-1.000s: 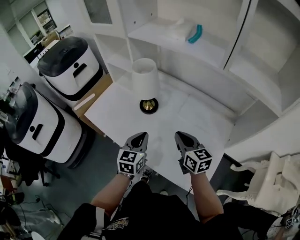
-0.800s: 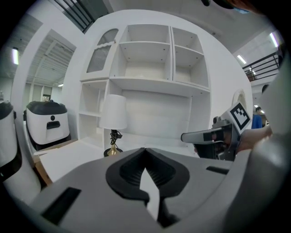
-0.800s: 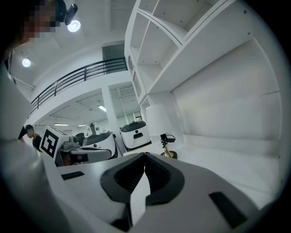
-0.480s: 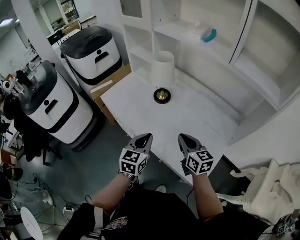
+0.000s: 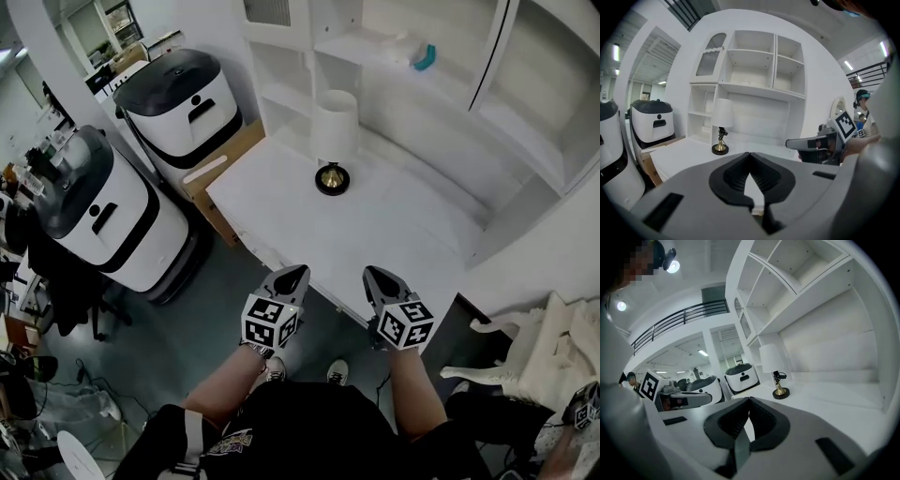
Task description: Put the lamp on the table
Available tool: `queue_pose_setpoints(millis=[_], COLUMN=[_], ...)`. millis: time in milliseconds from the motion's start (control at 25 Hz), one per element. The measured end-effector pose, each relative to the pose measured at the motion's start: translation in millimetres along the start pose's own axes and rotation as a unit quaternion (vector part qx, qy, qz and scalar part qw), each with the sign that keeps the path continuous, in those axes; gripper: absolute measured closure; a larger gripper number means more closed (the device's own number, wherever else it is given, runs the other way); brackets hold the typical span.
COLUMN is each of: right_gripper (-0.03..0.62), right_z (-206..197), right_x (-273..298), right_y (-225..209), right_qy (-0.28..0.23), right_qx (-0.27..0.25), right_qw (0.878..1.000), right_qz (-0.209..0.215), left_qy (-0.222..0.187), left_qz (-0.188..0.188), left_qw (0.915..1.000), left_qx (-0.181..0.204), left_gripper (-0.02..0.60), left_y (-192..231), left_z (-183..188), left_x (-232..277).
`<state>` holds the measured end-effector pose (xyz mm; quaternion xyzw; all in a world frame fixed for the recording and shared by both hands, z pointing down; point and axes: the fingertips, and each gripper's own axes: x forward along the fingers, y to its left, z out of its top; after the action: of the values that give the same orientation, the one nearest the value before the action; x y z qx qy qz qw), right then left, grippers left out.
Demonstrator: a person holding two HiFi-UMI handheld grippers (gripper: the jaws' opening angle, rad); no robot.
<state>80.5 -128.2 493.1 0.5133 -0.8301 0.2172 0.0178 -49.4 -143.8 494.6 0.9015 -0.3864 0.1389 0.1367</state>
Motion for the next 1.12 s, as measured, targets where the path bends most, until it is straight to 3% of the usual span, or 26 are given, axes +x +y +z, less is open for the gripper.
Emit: queue_pose_setpoints(millis=[440,1120], right_gripper=[0.569,0.569], right_z=[-18,-40], right_x=[13,29], right_y=[48,92], right_qy=[-0.002,0.000], right_qx=[0.003,0.009], right_qw=[0.999,0.998], right_qz=[-0.036,-0.065], left_qy=[0.008,0.013], left_qz=[-0.038,-0.067], left_qw=[0.9992,0.9976], left_qx=[-0.003,-0.014], left_gripper=[0.575,0.575], left_y=[35,68], left_z=[-14,-36], left_x=[-30,-56])
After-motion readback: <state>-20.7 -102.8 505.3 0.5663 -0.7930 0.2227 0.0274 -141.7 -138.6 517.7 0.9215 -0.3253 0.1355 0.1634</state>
